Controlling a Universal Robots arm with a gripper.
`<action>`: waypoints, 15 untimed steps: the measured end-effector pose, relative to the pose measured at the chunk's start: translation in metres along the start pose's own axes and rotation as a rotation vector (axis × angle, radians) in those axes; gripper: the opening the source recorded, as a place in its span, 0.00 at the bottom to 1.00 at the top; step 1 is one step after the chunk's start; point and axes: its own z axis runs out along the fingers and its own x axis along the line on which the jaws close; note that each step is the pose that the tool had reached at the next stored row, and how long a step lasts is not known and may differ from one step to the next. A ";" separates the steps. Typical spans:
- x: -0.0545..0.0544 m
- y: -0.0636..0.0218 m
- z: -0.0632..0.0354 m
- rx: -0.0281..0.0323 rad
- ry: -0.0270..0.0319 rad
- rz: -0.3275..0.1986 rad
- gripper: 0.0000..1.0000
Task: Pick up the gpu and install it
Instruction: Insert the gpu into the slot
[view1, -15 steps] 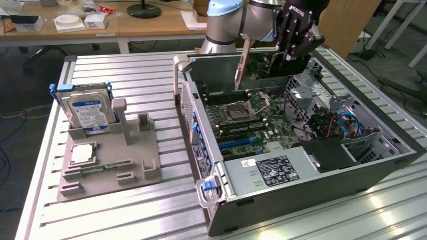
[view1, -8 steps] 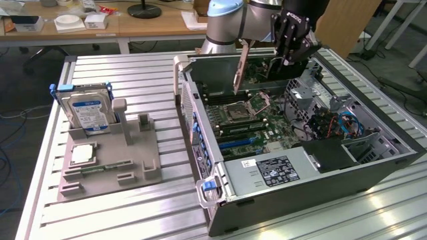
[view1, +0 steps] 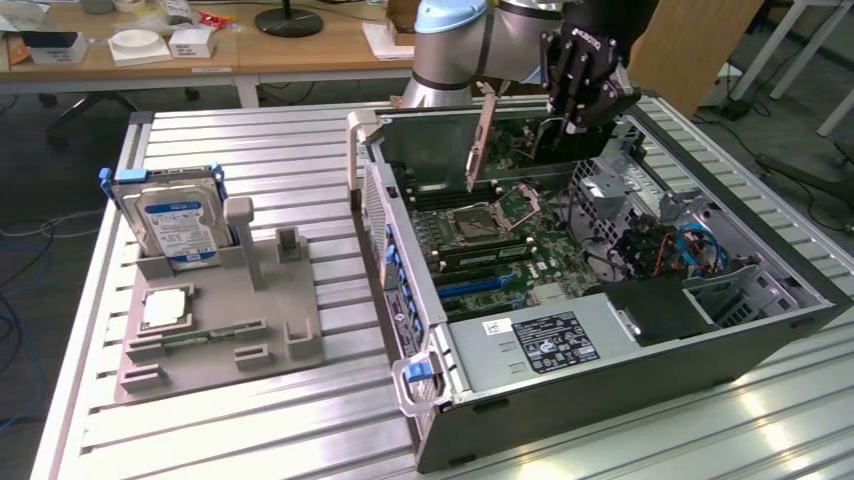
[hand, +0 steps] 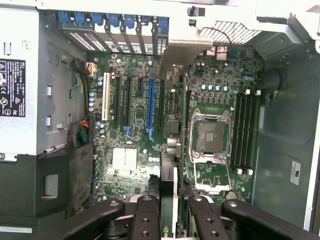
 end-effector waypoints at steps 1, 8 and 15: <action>0.000 0.0000 0.0000 0.0000 0.0000 0.000 0.27; 0.000 0.0000 0.0001 0.0000 0.0000 0.003 0.27; 0.000 0.0000 0.0011 0.0001 0.0004 0.038 0.27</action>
